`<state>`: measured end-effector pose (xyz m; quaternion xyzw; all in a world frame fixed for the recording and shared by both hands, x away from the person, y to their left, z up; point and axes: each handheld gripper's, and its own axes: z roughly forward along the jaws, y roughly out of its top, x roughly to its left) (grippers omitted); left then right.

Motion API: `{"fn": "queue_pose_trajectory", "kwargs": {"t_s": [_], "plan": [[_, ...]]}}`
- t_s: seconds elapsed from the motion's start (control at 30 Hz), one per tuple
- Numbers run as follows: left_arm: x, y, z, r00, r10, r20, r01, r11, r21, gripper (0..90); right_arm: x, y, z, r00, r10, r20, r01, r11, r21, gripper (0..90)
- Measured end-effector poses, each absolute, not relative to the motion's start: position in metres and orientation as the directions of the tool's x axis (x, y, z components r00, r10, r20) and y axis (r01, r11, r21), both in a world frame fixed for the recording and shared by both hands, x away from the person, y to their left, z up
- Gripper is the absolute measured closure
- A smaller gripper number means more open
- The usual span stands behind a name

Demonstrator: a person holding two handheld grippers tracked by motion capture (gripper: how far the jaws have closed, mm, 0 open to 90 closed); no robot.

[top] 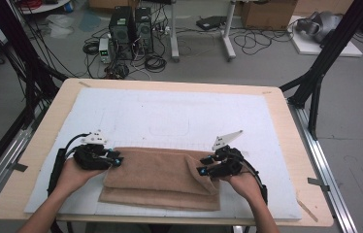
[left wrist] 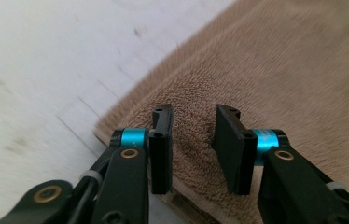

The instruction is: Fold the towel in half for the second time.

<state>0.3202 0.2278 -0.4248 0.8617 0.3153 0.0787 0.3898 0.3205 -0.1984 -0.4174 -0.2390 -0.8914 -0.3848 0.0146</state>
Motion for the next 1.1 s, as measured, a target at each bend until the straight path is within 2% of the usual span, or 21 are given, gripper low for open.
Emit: {"fn": "queue_pose_trajectory", "kwargs": {"t_s": [0.13,0.27,0.43,0.57,0.77,0.93,1.1], "plan": [[0.317,0.228,-0.424,0.795,0.598,-0.102,0.467,-0.495,0.733,84.3,0.319,-0.195,-0.426,-0.89,0.407,0.205,0.43,0.601,0.674,69.3],[0.309,0.236,-0.415,0.803,0.585,-0.115,0.452,-0.471,0.758,85.9,0.318,-0.195,-0.422,-0.902,0.376,0.212,0.412,0.605,0.681,80.0],[0.286,0.246,-0.403,0.832,0.544,-0.112,0.419,-0.482,0.769,85.9,0.311,-0.2,-0.41,-0.916,0.335,0.221,0.388,0.596,0.703,80.3],[0.275,0.253,-0.398,0.852,0.503,-0.143,0.42,-0.497,0.759,83.3,0.306,-0.202,-0.4,-0.922,0.308,0.233,0.376,0.584,0.72,71.7],[0.269,0.261,-0.386,0.865,0.468,-0.179,0.417,-0.475,0.775,77.1,0.312,-0.221,-0.388,-0.902,0.376,0.211,0.398,0.537,0.744,61.9],[0.281,0.267,-0.372,0.845,0.511,-0.159,0.416,-0.438,0.797,71.2,0.327,-0.231,-0.391,-0.866,0.459,0.197,0.44,0.513,0.737,56.1],[0.309,0.264,-0.376,0.796,0.592,-0.124,0.423,-0.397,0.815,69.7,0.34,-0.231,-0.4,-0.837,0.521,0.166,0.468,0.526,0.71,51.0]]}}
